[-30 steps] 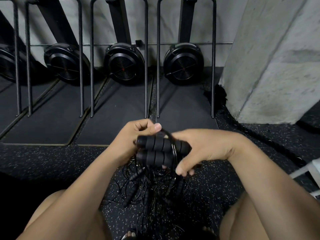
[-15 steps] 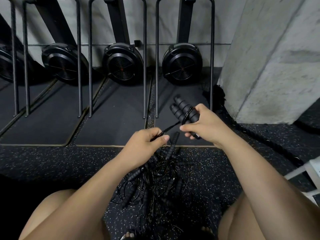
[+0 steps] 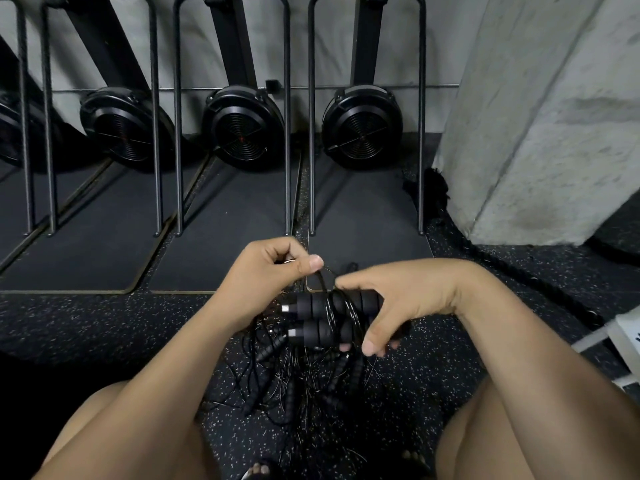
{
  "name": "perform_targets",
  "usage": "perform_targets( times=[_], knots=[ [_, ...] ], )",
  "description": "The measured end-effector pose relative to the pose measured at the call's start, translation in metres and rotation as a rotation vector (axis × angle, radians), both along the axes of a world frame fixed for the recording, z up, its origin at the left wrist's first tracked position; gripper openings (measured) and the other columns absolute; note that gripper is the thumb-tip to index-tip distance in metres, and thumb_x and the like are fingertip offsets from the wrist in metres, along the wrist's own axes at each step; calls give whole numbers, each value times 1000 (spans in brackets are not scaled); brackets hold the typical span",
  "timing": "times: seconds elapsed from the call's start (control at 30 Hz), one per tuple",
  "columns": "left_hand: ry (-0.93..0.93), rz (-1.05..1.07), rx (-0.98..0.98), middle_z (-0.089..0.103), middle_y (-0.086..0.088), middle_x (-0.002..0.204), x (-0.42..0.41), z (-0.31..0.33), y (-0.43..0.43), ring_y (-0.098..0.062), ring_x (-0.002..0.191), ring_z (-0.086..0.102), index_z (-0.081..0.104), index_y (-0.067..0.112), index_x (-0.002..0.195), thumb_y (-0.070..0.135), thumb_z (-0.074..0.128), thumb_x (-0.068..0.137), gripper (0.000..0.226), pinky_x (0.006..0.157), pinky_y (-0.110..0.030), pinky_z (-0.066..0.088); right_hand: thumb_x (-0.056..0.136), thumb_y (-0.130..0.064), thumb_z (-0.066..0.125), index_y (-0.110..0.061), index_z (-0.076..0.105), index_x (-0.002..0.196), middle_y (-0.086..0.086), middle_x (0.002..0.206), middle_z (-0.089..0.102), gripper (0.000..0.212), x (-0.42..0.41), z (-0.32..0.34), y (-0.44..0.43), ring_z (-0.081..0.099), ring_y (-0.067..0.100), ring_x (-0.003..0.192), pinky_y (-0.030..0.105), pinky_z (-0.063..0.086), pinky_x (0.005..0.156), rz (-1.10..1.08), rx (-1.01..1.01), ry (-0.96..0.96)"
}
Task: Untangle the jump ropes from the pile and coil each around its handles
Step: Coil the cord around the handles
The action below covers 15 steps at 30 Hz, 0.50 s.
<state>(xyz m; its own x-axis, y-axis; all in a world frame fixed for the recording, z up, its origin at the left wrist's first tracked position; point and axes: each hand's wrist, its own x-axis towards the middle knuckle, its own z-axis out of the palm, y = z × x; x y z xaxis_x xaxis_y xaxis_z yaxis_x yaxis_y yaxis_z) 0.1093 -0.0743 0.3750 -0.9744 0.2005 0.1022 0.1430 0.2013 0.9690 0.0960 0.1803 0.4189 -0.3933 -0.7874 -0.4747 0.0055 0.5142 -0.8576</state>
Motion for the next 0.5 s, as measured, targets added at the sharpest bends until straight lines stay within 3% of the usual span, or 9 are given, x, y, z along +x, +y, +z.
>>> perform_targets(
  times=[0.13, 0.2, 0.27, 0.33, 0.43, 0.5],
  knots=[
    [-55, -24, 211, 59, -1, 75, 0, 1, 4, -10, 66, 52, 65, 17, 74, 23, 68, 99, 25, 63, -24, 44, 90, 12, 75, -2, 49, 147, 27, 125, 72, 64, 0, 10, 3, 68, 29, 82, 35, 55, 64, -60, -256, -49],
    [-61, 17, 187, 57, -4, 70, 1, -1, 10, -15, 67, 53, 65, 9, 74, 7, 58, 101, 27, 64, -27, 43, 89, 11, 74, -7, 50, 150, 28, 127, 70, 68, -2, 8, 2, 67, 27, 82, 30, 57, 63, -136, -378, -81],
    [-117, 38, 160, 40, -11, 64, 1, -5, 15, -19, 59, 34, 62, 3, 74, 21, 60, 106, 36, 58, -35, 25, 90, 10, 72, -7, 51, 150, 30, 128, 69, 66, -5, 5, 1, 66, 25, 81, 29, 57, 63, -249, -493, -97],
    [-153, 12, 149, 27, -6, 61, 0, -9, 19, -23, 58, 17, 70, 13, 79, 37, 52, 112, 45, 55, -37, 14, 90, 8, 72, -6, 54, 147, 29, 128, 69, 61, -9, 2, -1, 66, 25, 82, 29, 56, 64, -406, -564, -91],
    [-150, -7, 54, 28, 0, 61, 0, -13, 20, -18, 55, 21, 72, 7, 96, 43, 53, 110, 42, 50, -30, 19, 89, 1, 80, -6, 56, 145, 26, 128, 72, 62, -15, 0, -1, 69, 24, 85, 32, 56, 67, -621, -545, -25],
    [-113, -13, -94, 36, 3, 59, 1, -16, 18, -15, 50, 31, 73, 15, 96, 40, 59, 109, 31, 49, -28, 27, 88, -2, 82, -6, 58, 141, 20, 123, 76, 59, -18, -2, -2, 71, 24, 86, 33, 57, 69, -724, -482, 43]
  ],
)
